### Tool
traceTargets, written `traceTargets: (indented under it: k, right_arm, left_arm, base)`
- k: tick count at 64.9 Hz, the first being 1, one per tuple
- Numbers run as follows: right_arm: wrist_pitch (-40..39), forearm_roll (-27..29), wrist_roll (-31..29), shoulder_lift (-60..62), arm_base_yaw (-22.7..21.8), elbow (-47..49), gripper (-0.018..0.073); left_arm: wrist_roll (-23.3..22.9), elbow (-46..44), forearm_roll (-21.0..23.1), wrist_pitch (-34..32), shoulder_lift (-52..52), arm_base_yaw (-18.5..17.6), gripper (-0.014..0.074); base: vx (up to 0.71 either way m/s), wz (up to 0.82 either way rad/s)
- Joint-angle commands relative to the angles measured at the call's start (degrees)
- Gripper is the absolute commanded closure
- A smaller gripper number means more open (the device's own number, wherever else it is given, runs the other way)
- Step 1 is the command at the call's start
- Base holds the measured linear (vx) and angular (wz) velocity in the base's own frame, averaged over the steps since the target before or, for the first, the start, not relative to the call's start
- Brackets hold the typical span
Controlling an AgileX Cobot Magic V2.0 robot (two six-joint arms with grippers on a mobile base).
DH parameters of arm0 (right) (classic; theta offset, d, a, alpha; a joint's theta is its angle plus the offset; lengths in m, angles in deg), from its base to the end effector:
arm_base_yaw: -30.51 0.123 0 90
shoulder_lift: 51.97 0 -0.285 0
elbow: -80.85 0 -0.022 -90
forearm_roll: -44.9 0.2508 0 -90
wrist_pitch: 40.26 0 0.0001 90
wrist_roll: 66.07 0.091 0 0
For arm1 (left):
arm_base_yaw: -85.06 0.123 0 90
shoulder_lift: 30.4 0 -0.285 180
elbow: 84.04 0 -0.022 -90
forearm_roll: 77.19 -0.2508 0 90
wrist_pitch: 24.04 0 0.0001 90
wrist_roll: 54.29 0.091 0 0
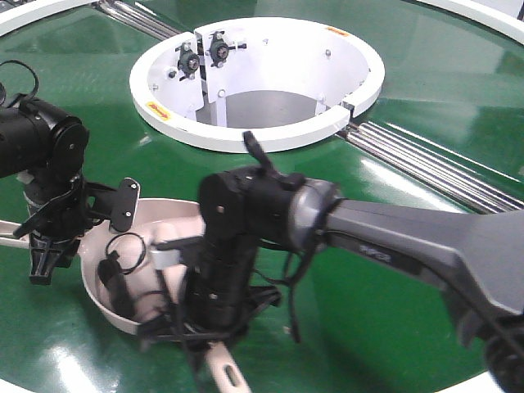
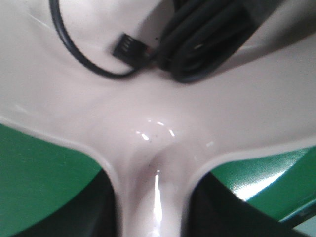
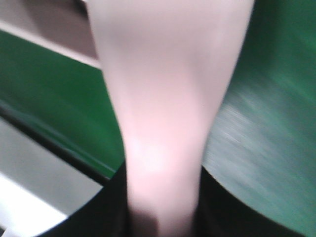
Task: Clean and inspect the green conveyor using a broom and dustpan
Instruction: 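Sweep the black cable into the dustpan with the right-held brush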
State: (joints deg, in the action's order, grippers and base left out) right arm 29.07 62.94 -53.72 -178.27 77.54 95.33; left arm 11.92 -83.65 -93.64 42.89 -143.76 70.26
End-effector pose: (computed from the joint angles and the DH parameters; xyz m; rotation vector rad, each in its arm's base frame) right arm 0.2597 0.3175 0.1928 0.7178 -2.8686 -0.3648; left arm 0.3460 -0.0669 0.2159 -2.0738 -2.1632 -0.3499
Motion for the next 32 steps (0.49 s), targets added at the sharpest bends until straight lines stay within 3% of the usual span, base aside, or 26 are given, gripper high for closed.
traceTargets:
  k: [1,32]
  right_arm:
    - [4.7,0.0,-1.5,1.3,0.5,6.9,0.0564]
    - [4.7,-5.0,-3.4,2.7,-4.7,8.0,0.0564]
  left_arm:
    - [-0.5,-1.4,-0.2,-0.2,2.6,-0.3,0.0603]
    - [-0.5,-1.4,-0.2,-0.2,2.6,-0.3,0.0603]
  base:
    - [0.00,0.00]
    - [0.00,0.00]
